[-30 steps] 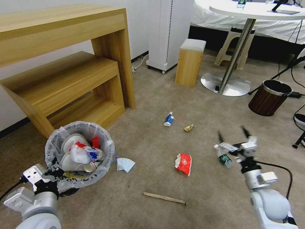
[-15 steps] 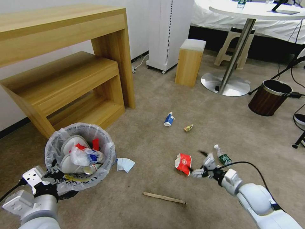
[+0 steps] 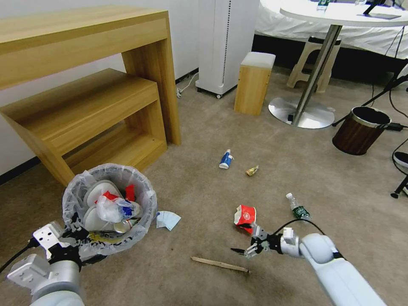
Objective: Pick up the trash bin and place the garbage on the floor into it.
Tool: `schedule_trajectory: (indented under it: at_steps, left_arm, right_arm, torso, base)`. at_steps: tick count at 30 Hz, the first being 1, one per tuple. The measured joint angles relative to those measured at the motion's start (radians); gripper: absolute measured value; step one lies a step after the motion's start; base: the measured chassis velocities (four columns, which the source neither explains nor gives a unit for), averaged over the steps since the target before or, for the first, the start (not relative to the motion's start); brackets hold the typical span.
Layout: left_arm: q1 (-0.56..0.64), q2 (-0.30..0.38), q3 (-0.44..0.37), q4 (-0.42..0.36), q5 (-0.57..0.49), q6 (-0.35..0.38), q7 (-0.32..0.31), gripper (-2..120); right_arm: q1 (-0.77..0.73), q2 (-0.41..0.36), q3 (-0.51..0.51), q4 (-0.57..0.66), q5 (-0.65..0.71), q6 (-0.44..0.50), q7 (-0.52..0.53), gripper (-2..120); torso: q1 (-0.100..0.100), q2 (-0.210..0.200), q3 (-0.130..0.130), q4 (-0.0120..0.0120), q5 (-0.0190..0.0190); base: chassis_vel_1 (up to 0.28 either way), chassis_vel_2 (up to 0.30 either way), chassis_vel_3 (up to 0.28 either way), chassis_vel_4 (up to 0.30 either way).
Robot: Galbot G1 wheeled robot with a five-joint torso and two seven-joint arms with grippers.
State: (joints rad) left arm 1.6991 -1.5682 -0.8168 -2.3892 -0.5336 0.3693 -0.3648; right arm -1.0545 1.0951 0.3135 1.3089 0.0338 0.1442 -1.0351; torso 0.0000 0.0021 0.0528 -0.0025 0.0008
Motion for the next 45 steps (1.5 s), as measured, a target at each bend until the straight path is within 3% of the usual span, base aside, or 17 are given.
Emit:
schedule_trajectory:
  at_steps: [4, 10, 19, 25, 38, 45]
  left_arm:
    - [-0.001, -0.005, 0.006, -0.001, 0.010, 0.000, -0.001, 1]
    - [0.006, -0.009, -0.002, -0.002, 0.012, -0.008, -0.002, 1]
    - [0.007, -0.014, -0.009, 0.001, 0.012, -0.019, -0.003, 1]
    - [0.002, -0.014, -0.010, 0.009, 0.011, -0.023, -0.003, 1]
    - [-0.008, -0.010, -0.009, 0.021, 0.008, -0.023, -0.004, 1]
    - [-0.010, -0.009, -0.009, 0.028, 0.007, -0.025, -0.004, 1]
  right_arm:
    - [0.032, 0.048, -0.017, -0.064, -0.019, -0.007, -0.013, 100]
    - [0.069, 0.114, -0.077, -0.136, -0.052, -0.091, 0.038, 100]
    - [0.102, 0.124, -0.187, -0.220, -0.123, -0.142, 0.089, 100]
    - [0.103, 0.126, -0.193, -0.236, -0.165, -0.131, 0.078, 97]
    - [0.099, 0.130, -0.185, -0.254, -0.210, -0.115, 0.074, 53]
    - [0.097, 0.130, -0.180, -0.255, -0.222, -0.107, 0.071, 24]
  torso:
    - [0.000, 0.000, 0.000, 0.0001, -0.0001]
    - [0.000, 0.000, 0.000, 0.0001, -0.0002]
    - [0.000, 0.000, 0.000, 0.0000, -0.0001]
    - [0.000, 0.000, 0.000, 0.0000, -0.0001]
    - [0.000, 0.000, 0.000, 0.0000, 0.0000]
    - [0.000, 0.000, 0.000, 0.0000, 0.0000]
  base:
    - [0.000, 0.000, 0.000, 0.000]
    - [0.000, 0.000, 0.000, 0.000]
    - [0.000, 0.000, 0.000, 0.000]
    - [0.000, 0.000, 0.000, 0.000]
    - [0.000, 0.000, 0.000, 0.000]
    - [0.000, 0.000, 0.000, 0.000]
